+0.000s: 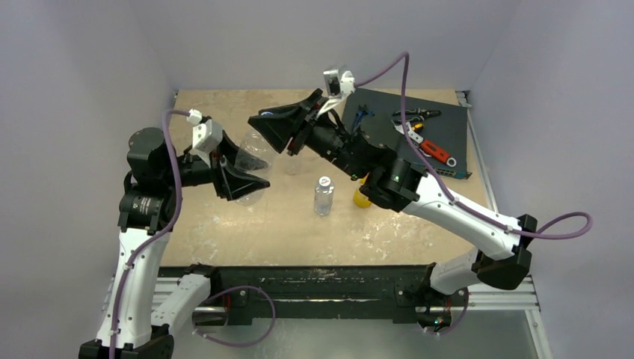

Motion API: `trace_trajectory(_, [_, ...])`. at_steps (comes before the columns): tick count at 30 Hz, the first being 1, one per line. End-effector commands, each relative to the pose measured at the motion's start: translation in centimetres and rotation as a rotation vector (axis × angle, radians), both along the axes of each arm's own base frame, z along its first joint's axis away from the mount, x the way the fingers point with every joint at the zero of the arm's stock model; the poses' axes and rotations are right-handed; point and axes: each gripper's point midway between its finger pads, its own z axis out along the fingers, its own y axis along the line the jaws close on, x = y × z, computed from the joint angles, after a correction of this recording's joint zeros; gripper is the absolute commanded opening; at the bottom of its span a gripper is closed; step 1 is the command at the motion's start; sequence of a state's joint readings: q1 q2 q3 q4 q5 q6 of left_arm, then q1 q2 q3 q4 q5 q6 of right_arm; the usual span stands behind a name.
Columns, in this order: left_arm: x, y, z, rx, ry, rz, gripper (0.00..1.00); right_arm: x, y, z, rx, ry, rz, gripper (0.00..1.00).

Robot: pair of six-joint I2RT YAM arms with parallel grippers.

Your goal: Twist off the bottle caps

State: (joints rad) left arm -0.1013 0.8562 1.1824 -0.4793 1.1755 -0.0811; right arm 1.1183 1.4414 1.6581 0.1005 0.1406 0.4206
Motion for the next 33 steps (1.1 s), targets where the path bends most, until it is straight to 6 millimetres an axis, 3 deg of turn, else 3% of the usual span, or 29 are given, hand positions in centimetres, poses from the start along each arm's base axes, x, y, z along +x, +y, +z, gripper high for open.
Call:
trace_trajectory(1, [-2.7, -0.9, 4.3, -0.101, 0.071, -0.153, 0.09, -8.7, -2.9, 7.6, 0.214, -0.315, 0.337, 0.0])
trace_trajectory(3, [-3.3, -0.9, 5.1, -0.101, 0.044, -0.171, 0.08, -11.6, -2.9, 7.4, 0.216, -0.397, 0.494, 0.0])
trace_trajectory(6, [-4.2, -0.8, 5.6, -0.096, 0.009, -0.193, 0.07, -14.0, -3.2, 7.3, 0.195, -0.474, 0.666, 0.0])
trace_trajectory(8, [-4.5, -0.8, 5.6, -0.092, 0.004, -0.2, 0.07, -14.7, -3.6, 6.9, 0.187, -0.504, 0.757, 0.0])
trace_trajectory(13, [-4.4, -0.7, 5.2, -0.081, 0.0, -0.194, 0.06, -13.5, -3.9, 6.0, 0.17, -0.479, 0.808, 0.0])
trace_trajectory(14, [-4.3, -0.7, 5.1, -0.078, -0.007, -0.188, 0.06, -13.0, -3.7, 6.0, 0.161, -0.466, 0.784, 0.0])
trace_trajectory(15, [-4.2, -0.7, 5.0, -0.074, -0.016, -0.181, 0.06, -12.2, -3.4, 6.0, 0.151, -0.442, 0.739, 0.07])
trace_trajectory(17, [-3.5, -0.6, 4.7, -0.065, -0.033, -0.146, 0.06, -9.0, -2.9, 6.3, 0.138, -0.387, 0.558, 0.34])
trace_trajectory(19, [-2.4, -0.4, 4.4, -0.049, -0.061, -0.085, 0.06, -6.0, -3.1, 6.4, 0.135, -0.309, 0.396, 0.67])
trace_trajectory(20, [-1.8, -0.2, 4.2, -0.038, -0.08, -0.044, 0.08, -4.8, -3.4, 6.5, 0.143, -0.281, 0.319, 0.74])
trace_trajectory(24, [1.0, 1.2, 4.0, 0.006, -0.191, 0.15, 0.07, -1.7, -4.5, 7.1, 0.166, -0.165, 0.047, 0.81])
trace_trajectory(29, [4.3, 3.9, 3.0, 0.096, -0.321, 0.383, 0.03, 1.5, -2.7, 5.4, 0.032, -0.01, -0.18, 0.74])
trace_trajectory(33, [4.8, 4.8, 2.6, 0.138, -0.374, 0.442, 0.03, 3.2, -2.4, 4.2, -0.028, 0.042, -0.28, 0.72])
